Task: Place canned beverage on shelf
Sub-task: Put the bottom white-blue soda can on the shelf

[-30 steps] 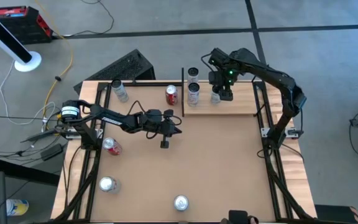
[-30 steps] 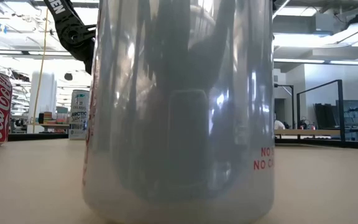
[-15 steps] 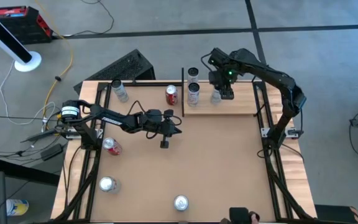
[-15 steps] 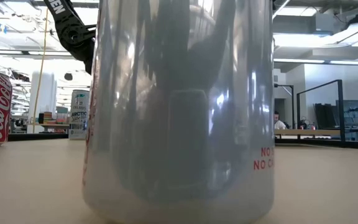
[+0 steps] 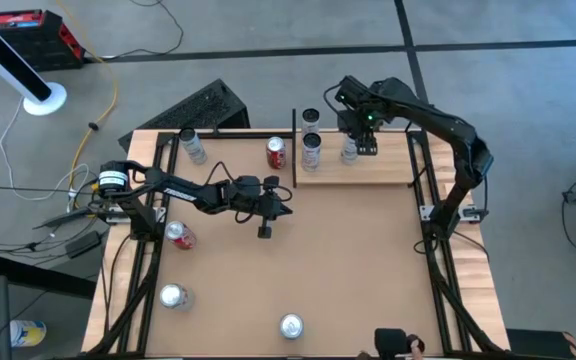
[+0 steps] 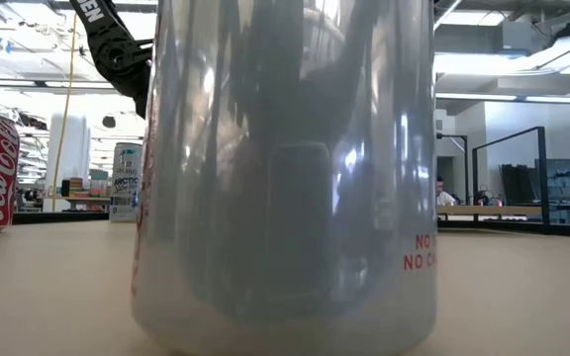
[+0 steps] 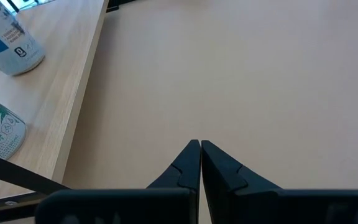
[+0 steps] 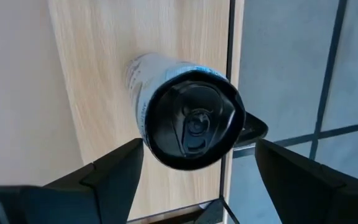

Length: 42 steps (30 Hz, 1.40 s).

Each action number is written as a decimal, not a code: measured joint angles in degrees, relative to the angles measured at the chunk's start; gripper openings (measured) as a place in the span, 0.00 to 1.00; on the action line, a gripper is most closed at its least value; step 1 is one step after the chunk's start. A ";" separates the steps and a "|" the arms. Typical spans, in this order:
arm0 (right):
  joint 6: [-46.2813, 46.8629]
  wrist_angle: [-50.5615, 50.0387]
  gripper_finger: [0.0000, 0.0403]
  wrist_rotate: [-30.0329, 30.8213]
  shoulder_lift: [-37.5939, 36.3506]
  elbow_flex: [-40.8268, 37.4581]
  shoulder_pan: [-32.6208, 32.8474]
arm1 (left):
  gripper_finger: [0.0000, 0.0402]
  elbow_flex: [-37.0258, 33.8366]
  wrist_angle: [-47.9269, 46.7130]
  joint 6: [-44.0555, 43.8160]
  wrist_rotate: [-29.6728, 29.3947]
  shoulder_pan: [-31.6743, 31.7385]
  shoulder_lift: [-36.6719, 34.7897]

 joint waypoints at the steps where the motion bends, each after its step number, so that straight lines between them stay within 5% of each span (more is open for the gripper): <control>1: 0.17 -0.02 0.82 -0.04 -0.18 0.00 0.02 | 0.00 0.00 0.00 0.00 0.00 0.00 0.00; 13: 16.61 -5.87 0.80 -4.06 -8.02 -2.15 -1.80 | 0.00 0.00 -0.02 -0.04 0.00 0.00 0.00; 23: 21.88 24.35 0.67 -9.87 -27.07 -36.71 -3.92 | 0.00 0.00 -1.18 -2.56 3.65 -0.18 0.00; 28: 22.89 36.04 0.51 -9.86 -28.06 -46.59 -2.86 | 0.00 0.02 -1.03 -3.53 3.70 -0.78 0.00; 36: 19.20 42.84 0.05 -9.87 -21.41 -49.11 -3.16 | 0.00 0.02 -0.94 -7.40 3.44 -1.18 0.00; 42: 17.52 48.52 0.07 -9.81 -18.98 -49.09 -4.66 | 0.00 0.02 -0.94 -10.21 3.06 -1.56 0.00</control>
